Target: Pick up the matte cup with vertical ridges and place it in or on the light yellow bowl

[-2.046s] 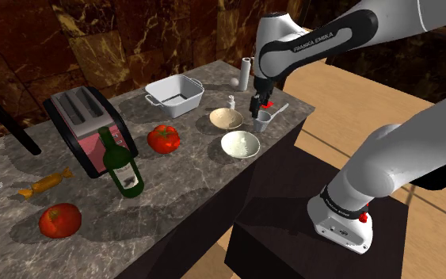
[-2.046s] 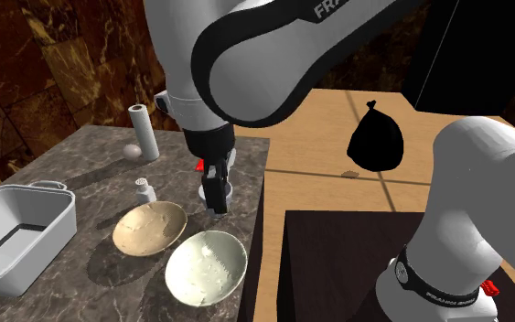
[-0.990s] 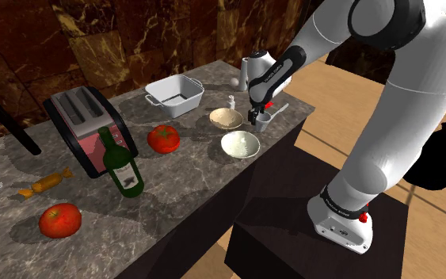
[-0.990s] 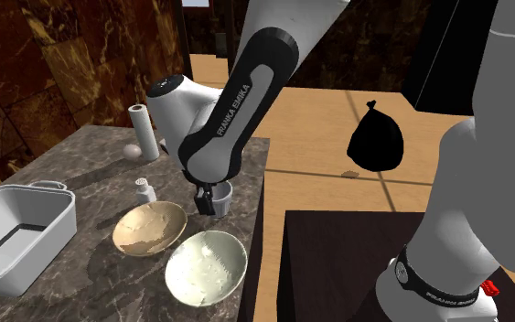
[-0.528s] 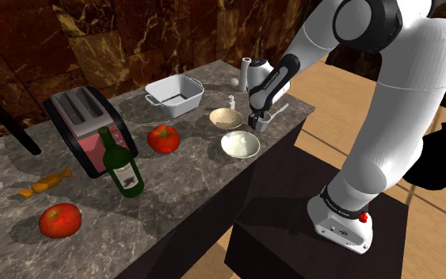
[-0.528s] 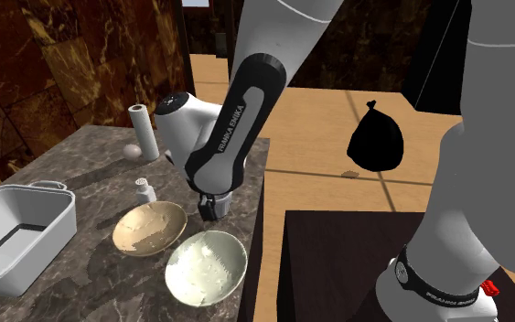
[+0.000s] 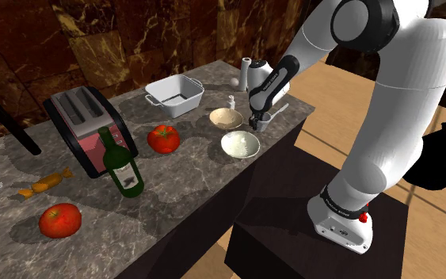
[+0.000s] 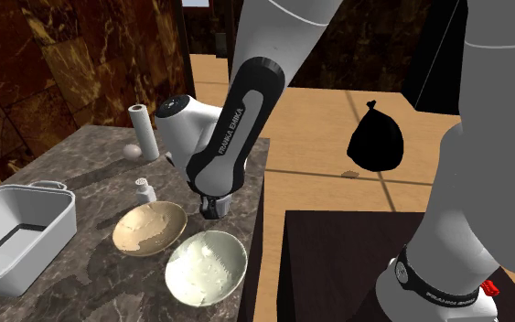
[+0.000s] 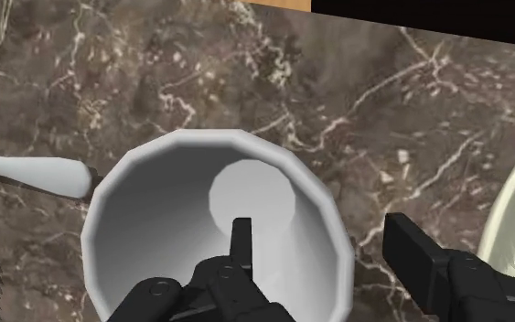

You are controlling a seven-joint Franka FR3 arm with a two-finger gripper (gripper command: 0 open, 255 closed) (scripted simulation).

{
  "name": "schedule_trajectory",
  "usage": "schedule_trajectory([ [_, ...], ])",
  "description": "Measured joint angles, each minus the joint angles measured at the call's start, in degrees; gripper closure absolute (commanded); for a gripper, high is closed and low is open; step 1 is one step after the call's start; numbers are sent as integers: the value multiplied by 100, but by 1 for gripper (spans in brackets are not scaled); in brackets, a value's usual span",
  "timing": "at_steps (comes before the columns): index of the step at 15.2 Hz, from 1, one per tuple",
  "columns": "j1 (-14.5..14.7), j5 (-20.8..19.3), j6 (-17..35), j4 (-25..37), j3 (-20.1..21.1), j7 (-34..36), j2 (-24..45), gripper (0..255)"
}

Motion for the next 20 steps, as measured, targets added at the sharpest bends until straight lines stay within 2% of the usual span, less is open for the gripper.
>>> schedule_trajectory([
  [10,0,7,-25,1,5,-9,-29,255],
  [20,-16,169,-695,-13,65,-241,-721,255],
])
